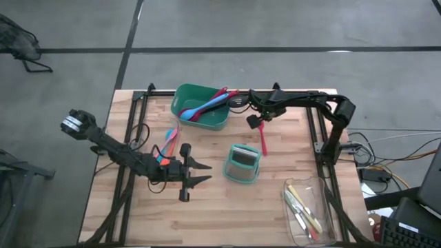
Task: Pick & Place Kitchen Items
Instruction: Put the red spatula into the top transparent bin
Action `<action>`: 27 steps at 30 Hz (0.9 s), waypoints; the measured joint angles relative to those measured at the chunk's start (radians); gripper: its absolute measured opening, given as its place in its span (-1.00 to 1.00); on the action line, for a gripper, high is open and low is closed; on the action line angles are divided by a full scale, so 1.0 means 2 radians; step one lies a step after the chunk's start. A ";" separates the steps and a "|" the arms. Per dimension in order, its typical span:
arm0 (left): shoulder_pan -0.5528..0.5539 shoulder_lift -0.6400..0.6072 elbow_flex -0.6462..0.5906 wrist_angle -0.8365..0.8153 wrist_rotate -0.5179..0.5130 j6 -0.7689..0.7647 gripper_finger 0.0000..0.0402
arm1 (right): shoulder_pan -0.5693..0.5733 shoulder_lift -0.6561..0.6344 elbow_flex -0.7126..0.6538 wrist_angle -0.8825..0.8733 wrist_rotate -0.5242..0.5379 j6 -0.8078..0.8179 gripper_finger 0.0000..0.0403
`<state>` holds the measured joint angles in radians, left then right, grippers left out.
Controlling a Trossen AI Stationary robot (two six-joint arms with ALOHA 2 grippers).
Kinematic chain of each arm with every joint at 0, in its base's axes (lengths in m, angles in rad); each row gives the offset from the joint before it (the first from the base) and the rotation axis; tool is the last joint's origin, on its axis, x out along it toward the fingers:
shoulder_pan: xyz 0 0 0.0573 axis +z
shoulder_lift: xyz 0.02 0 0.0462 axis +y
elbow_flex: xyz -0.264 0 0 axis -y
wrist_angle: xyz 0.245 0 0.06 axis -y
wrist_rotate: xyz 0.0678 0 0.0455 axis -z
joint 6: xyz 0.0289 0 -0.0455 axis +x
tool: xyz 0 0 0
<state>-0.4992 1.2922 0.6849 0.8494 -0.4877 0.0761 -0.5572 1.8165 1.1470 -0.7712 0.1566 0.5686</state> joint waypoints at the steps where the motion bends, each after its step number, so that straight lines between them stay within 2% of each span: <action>1: 0.000 0.000 0.000 -0.001 0.000 0.000 -0.34 | 0.001 0.005 0.000 0.000 -0.001 0.000 0.58; 17: 0.000 0.000 0.000 -0.002 0.000 -0.003 -0.34 | 0.001 0.032 -0.001 0.031 -0.021 0.002 0.20; 22: 0.000 0.000 0.000 -0.002 0.000 -0.004 -0.34 | 0.003 0.032 -0.007 0.045 -0.047 0.004 -0.07; 27: 0.000 0.000 0.000 -0.002 0.000 -0.005 -0.34 | 0.003 0.032 -0.011 0.056 -0.067 -0.004 -0.48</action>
<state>-0.4992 1.2922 0.6846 0.8448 -0.4873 0.0669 -0.5518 1.8797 1.1244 -0.6586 0.0231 0.5606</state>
